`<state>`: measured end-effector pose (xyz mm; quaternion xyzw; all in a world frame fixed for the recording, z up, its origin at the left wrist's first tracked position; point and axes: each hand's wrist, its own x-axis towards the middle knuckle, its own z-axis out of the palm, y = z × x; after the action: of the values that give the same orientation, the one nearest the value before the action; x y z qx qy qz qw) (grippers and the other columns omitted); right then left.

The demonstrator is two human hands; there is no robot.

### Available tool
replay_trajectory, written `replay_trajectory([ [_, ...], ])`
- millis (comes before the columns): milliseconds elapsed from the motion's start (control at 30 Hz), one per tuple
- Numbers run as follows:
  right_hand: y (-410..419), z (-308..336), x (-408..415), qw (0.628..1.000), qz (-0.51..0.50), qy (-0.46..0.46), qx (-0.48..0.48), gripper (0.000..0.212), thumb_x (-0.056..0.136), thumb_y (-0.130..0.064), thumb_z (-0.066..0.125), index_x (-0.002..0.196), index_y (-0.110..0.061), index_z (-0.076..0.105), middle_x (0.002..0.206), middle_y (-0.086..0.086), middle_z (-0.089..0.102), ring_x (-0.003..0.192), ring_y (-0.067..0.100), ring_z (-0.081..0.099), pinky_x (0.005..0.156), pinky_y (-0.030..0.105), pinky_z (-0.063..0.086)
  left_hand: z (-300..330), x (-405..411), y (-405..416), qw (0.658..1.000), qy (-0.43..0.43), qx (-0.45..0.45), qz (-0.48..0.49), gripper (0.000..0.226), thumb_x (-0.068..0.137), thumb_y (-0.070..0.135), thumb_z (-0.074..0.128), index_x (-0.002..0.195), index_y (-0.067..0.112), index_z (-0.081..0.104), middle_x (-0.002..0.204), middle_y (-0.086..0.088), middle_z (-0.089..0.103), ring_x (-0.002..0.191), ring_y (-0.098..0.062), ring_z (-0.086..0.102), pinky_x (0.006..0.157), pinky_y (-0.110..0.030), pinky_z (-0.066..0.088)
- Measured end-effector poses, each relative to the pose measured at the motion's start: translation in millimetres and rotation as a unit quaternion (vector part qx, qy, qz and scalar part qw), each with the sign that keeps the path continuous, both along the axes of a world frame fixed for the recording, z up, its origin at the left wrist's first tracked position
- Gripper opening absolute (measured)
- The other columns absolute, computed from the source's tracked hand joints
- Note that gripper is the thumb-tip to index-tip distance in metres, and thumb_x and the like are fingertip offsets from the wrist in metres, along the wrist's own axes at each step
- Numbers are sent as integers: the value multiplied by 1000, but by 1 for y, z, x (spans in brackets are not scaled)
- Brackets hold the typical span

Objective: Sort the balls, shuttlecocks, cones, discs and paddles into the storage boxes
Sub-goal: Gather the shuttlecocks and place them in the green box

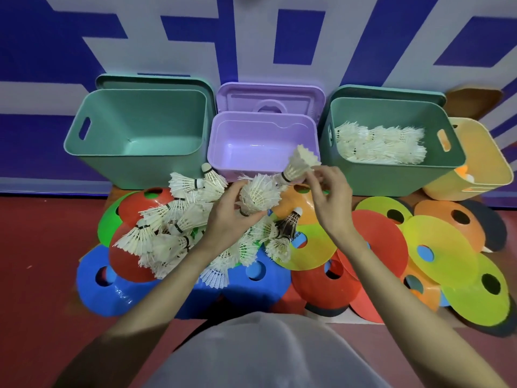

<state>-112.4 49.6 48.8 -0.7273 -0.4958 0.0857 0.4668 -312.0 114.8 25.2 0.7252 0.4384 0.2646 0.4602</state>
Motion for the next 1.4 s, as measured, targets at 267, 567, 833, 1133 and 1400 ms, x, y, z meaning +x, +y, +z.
replay_trajectory([
  [267,-20,21,-9,992,122,-2,15,17,95,-20,57,99,-10,70,84,3,54,75,11,52,69,21,42,2,18,-3,1000,-2,9,-4,55,72,34,81,120,32,54,109,12,66,97,-4,63,83,-31,55],
  [567,-21,8,-12,980,194,12,-40,38,100,-30,47,136,-19,46,99,-2,52,84,12,53,77,21,44,1,16,2,998,-45,-5,42,56,70,31,84,119,25,57,105,8,69,93,-8,67,84,-40,56],
  [833,-23,-57,-6,914,229,-89,-323,15,88,-28,62,91,-13,64,87,2,65,82,21,60,66,40,49,-6,11,-2,998,-42,-5,51,60,72,24,84,124,19,55,107,6,68,94,-4,65,82,-26,55],
  [1133,-25,-86,-17,871,218,-199,-392,10,82,-14,52,84,-8,60,90,8,64,84,30,59,56,36,45,2,20,-12,999,-26,19,13,53,73,24,83,116,33,53,104,10,67,93,1,63,76,-10,47],
  [1400,-53,-49,36,965,69,17,-251,6,85,-7,55,82,-7,60,68,5,58,64,23,51,56,32,30,4,36,-10,999,-8,46,2,55,72,27,83,116,36,52,105,18,63,95,6,60,82,-15,48],
])
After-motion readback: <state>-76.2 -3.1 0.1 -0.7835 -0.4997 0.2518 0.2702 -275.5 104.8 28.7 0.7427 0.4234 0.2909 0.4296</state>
